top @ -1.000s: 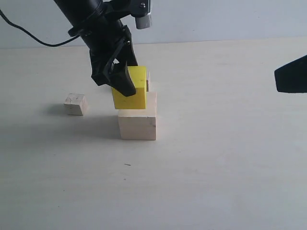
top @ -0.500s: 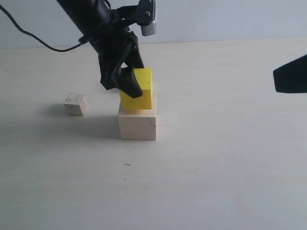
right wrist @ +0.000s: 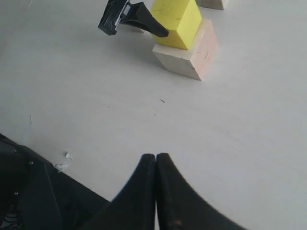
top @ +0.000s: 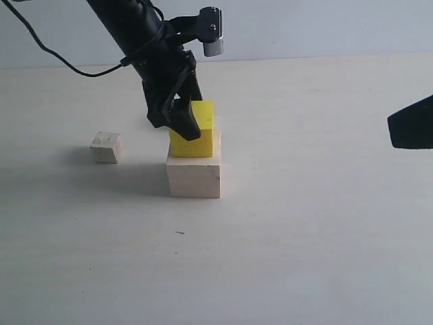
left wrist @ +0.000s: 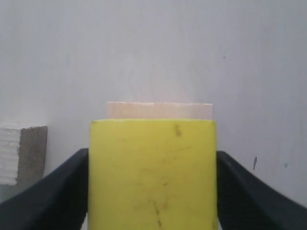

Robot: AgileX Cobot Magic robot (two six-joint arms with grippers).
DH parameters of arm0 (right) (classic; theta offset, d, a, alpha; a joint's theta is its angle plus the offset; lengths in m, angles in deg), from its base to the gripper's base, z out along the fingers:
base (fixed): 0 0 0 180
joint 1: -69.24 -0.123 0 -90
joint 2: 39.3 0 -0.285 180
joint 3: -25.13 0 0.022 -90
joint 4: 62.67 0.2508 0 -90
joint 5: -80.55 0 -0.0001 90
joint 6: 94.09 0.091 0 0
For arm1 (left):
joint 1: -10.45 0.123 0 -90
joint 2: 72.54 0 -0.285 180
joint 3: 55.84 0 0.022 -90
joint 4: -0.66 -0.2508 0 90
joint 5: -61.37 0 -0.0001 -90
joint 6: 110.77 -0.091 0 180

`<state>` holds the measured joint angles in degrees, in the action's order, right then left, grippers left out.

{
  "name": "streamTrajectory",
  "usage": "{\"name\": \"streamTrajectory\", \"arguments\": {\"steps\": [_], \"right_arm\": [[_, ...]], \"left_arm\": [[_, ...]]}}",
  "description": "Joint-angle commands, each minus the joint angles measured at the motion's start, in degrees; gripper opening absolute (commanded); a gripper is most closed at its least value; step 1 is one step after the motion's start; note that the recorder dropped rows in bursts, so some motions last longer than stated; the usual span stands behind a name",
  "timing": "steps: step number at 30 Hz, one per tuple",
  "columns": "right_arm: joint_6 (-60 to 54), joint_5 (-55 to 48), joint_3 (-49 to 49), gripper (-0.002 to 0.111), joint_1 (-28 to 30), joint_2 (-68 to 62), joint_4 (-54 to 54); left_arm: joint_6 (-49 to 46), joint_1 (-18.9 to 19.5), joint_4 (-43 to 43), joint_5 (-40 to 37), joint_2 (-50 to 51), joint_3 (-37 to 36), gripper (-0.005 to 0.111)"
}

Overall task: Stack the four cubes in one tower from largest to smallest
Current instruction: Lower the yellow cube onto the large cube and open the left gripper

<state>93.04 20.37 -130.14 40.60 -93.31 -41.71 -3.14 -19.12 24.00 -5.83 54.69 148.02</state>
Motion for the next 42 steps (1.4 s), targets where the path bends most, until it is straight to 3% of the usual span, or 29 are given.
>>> {"name": "streamTrajectory", "arguments": {"steps": [1,18,42], "right_arm": [[0.4,0.0,0.2,0.0,0.0,0.2,0.0],[0.4,0.0,0.2,0.0,0.0,0.2,-0.3],[0.4,0.0,0.2,0.0,0.0,0.2,-0.3]], "left_arm": [[0.9,-0.1,-0.1,-2.6,-0.1,0.5,0.0],[-2.3,-0.1,3.4,-1.4,-0.1,0.4,0.0],[-0.5,-0.1,1.1,-1.0,0.5,0.4,0.0]]}}
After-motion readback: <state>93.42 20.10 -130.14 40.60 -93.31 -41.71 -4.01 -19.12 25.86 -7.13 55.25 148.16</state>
